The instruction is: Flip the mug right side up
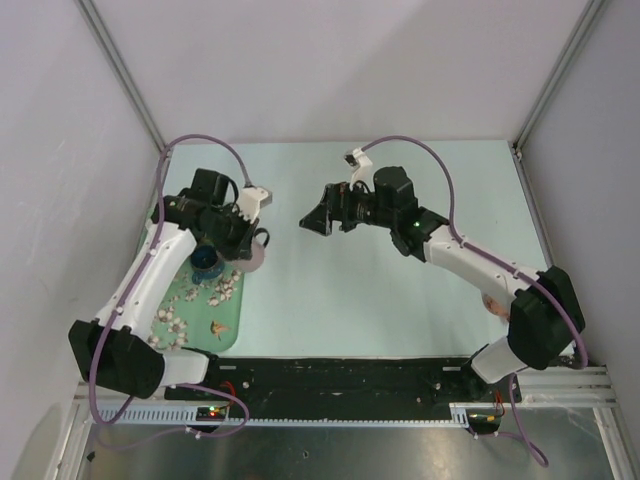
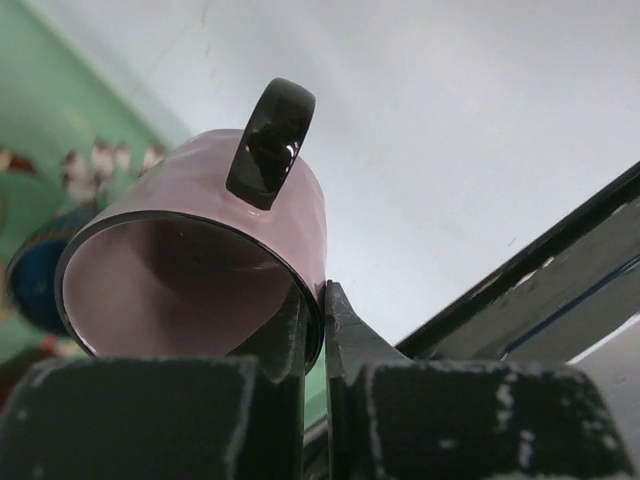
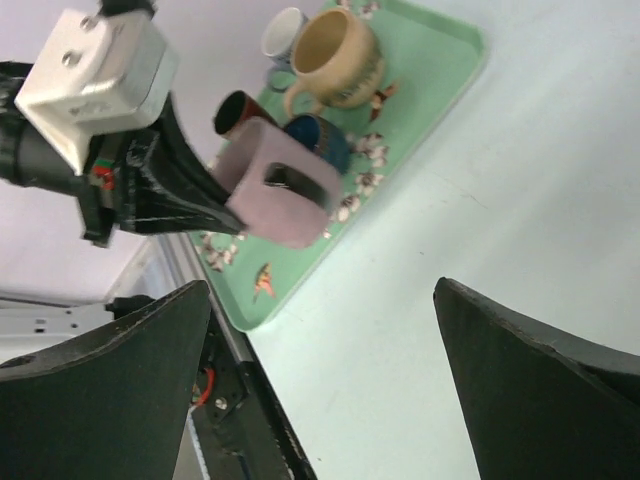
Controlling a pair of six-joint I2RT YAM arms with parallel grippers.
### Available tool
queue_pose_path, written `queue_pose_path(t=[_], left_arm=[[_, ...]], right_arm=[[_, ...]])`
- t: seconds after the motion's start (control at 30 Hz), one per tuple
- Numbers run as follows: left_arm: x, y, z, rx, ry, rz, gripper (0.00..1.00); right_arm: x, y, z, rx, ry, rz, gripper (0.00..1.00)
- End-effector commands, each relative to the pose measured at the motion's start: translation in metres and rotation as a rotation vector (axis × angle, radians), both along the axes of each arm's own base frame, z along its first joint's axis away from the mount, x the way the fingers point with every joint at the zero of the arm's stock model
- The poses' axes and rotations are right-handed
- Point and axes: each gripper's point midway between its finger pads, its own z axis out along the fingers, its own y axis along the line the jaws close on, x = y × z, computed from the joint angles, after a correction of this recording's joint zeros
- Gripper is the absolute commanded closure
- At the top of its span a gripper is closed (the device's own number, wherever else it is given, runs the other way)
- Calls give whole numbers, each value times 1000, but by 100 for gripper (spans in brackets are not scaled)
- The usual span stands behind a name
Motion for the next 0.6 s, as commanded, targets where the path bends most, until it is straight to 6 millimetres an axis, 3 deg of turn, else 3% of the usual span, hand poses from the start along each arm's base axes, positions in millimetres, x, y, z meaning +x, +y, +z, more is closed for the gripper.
queue_pose_path(t=[0.0,0.1,0.17,0.3,0.4,0.57], left_arm=[[-48,62,13,303,-2,-71,100],[-85,102,-9,478,104,-67,100],[-99,125,-26,544,163,-37,100],[-100,166,-42,586,193,105,100],[-98,181,-43,573,181,156,100],[-93,216,-65,574,175,273,100]], right_arm=[[-1,-22,17,-66,-94,-71,1],[-4,-28,15,-102,-99,-86,1],[-4,-30,13,-120,-111,-93,1],[-7,-30,18,-117,-134,-88,0],[-10,-30,21,-117,-141,-83,1],[-14,-39,19,-150,-152,-102,1]])
